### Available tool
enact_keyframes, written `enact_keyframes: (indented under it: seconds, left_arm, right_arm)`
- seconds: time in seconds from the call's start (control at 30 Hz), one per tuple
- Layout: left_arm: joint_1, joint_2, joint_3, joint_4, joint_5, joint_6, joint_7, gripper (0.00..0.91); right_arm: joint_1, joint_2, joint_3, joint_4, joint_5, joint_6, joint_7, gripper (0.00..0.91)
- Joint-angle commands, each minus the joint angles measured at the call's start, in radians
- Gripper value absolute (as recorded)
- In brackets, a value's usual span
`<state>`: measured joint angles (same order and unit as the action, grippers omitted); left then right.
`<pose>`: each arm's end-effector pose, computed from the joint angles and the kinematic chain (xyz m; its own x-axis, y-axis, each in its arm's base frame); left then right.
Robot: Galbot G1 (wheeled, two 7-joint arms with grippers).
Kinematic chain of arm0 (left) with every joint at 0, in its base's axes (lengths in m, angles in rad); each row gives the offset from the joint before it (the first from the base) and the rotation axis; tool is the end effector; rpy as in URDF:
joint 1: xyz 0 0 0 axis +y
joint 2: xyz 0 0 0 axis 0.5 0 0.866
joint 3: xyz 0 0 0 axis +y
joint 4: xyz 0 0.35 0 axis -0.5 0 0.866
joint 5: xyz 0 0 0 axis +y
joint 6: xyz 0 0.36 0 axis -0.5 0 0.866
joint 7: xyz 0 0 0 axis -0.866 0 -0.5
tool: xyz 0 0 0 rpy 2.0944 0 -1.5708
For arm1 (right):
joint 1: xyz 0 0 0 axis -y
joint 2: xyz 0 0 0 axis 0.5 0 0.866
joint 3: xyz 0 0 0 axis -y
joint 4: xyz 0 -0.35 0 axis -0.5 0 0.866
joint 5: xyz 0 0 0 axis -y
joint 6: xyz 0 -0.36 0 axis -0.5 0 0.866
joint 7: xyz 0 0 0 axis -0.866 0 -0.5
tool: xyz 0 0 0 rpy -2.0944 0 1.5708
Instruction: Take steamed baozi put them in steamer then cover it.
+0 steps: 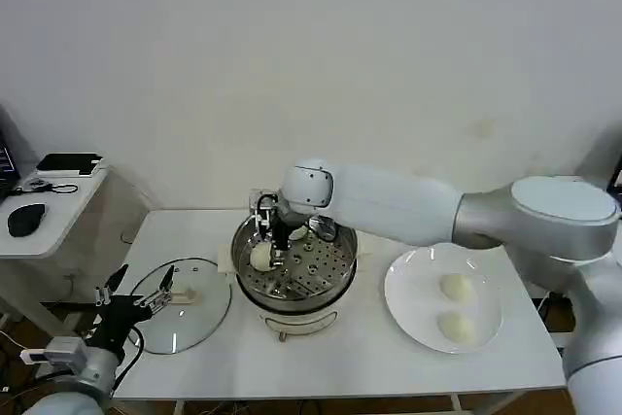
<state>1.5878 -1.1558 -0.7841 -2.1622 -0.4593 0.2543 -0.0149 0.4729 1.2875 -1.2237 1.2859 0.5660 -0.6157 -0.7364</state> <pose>0.1933 0.1306 -0.2391 -0.9880 0.0068 0.1544 0.0117 0.9995 0.0309 0.5245 0.2005 -0.0874 -0.2394 -0.3664 0.8991 -0.9417 -0.1377 -0.3069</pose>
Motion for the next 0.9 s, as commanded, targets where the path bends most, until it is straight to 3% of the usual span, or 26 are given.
enact_keyframes:
  seconds: [0.03,0.23,0.43,0.67,0.9]
  left_arm:
    - [0.000,0.002,0.001,0.001,-0.001,0.001,0.000,0.907]
    - [0.006,0.013,0.006,-0.002,0.001,0.002,0.001,0.907]
    - [0.001,0.015,0.022,0.002,0.007,0.006,0.001,0.907]
    - [0.003,0.018,0.029,0.005,0.001,0.004,0.002,0.907]
    - [0.002,0.031,0.021,0.026,-0.006,0.002,0.000,0.907]
  right_arm:
    - [0.153,-0.248,-0.010,0.186,-0.038,0.027,-0.076,0.907]
    - [0.190,-0.476,-0.007,0.307,-0.132,0.105,-0.189,0.907]
    - [0.167,-0.699,-0.054,0.401,-0.262,0.217,-0.262,0.907]
    - [0.053,-0.874,-0.045,0.473,-0.417,0.308,-0.295,0.907]
    - [-0.227,-0.992,0.171,0.495,-0.522,0.334,-0.295,0.907]
